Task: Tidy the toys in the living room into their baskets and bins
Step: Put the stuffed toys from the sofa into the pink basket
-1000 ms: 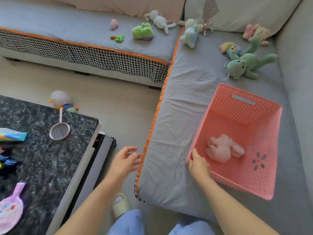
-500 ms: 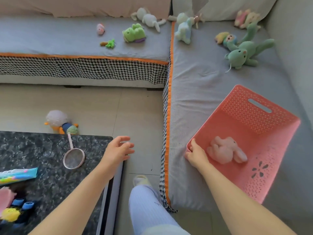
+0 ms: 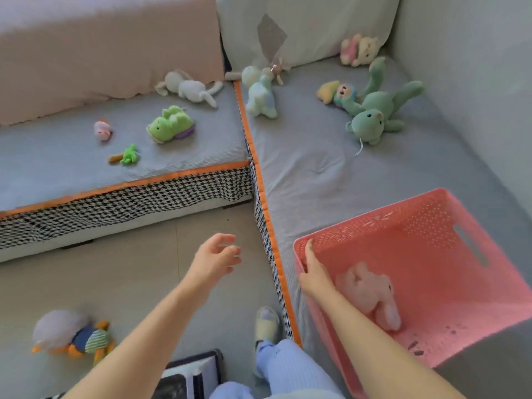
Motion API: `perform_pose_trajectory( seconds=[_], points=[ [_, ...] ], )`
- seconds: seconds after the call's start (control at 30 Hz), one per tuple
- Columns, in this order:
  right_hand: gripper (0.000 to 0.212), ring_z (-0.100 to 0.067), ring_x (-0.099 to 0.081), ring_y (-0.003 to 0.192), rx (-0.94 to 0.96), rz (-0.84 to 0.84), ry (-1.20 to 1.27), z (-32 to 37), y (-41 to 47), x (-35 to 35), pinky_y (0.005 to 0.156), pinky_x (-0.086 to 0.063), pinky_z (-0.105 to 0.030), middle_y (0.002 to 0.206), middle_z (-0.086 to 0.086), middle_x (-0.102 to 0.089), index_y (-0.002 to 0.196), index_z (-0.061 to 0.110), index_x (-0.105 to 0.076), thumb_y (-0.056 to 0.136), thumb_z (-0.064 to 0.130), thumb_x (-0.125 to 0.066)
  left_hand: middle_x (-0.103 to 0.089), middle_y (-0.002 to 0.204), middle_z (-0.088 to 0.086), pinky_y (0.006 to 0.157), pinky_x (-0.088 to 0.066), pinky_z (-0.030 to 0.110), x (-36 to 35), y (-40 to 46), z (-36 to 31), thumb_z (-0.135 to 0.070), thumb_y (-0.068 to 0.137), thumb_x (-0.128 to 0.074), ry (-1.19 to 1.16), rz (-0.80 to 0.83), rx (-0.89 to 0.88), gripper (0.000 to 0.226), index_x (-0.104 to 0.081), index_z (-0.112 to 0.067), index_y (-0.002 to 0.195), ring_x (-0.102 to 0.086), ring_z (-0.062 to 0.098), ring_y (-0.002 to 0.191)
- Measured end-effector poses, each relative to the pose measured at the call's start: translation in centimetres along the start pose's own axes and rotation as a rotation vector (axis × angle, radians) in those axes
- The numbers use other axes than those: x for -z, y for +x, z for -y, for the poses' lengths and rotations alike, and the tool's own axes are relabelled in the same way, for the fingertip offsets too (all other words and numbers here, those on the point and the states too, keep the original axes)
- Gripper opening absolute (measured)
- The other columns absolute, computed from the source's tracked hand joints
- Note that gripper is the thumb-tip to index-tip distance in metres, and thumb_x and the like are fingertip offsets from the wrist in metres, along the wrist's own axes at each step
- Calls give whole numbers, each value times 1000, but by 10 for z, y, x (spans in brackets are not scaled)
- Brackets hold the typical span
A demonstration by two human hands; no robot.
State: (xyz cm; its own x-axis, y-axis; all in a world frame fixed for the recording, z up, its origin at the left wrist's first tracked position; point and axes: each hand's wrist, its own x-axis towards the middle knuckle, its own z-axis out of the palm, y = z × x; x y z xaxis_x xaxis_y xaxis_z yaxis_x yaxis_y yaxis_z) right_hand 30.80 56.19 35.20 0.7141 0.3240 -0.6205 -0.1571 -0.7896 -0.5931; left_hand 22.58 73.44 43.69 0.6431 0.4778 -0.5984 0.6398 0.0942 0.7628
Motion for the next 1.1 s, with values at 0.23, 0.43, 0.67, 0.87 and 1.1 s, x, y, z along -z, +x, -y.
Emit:
perform_pose_trajectory(
  seconds=[0.23,0.43,0.67,0.87,1.1],
  points=[
    [83,-29,-38,134,-55,-82,194,40,63,55,104,-41,-35,154,-7,-24,147,32,7,89,-10,-34,-65,103,9,81,-50,32,-8,70,-67,-6,93,-50,137,114,-28,22,-54,-14,112,-64,23,92],
    [79,-27,-42,132,-29,-77,207,64,87,75,90,-44,-25,155,-7,-20,147,29,11,91,-6,-33,-66,101,9,78,-51,31,-33,125,-113,-11,94,-50,200,276,-20,18,-56,-14,111,-63,20,85],
    [82,-28,-57,115,65,-201,50,122,122,84,88,-49,-33,136,-9,-53,147,39,-9,85,-7,-38,-59,111,9,75,-54,31,-61,203,-166,-20,96,-49,280,522,60,26,-50,-15,121,-64,23,86],
    [81,-25,-59,112,-32,-383,37,158,166,99,89,-48,-31,128,-8,-60,147,35,-17,84,-11,-37,-60,102,5,74,-52,27,-55,265,-197,-17,95,-49,375,603,54,30,-50,-13,124,-63,24,92],
    [87,-25,-60,101,-25,-343,-85,157,189,108,71,-46,-35,126,0,-59,146,43,-3,86,-8,-40,-61,106,7,75,-51,25,-82,307,-236,-15,95,-48,500,666,-6,25,-52,-14,120,-62,19,88]
  ],
)
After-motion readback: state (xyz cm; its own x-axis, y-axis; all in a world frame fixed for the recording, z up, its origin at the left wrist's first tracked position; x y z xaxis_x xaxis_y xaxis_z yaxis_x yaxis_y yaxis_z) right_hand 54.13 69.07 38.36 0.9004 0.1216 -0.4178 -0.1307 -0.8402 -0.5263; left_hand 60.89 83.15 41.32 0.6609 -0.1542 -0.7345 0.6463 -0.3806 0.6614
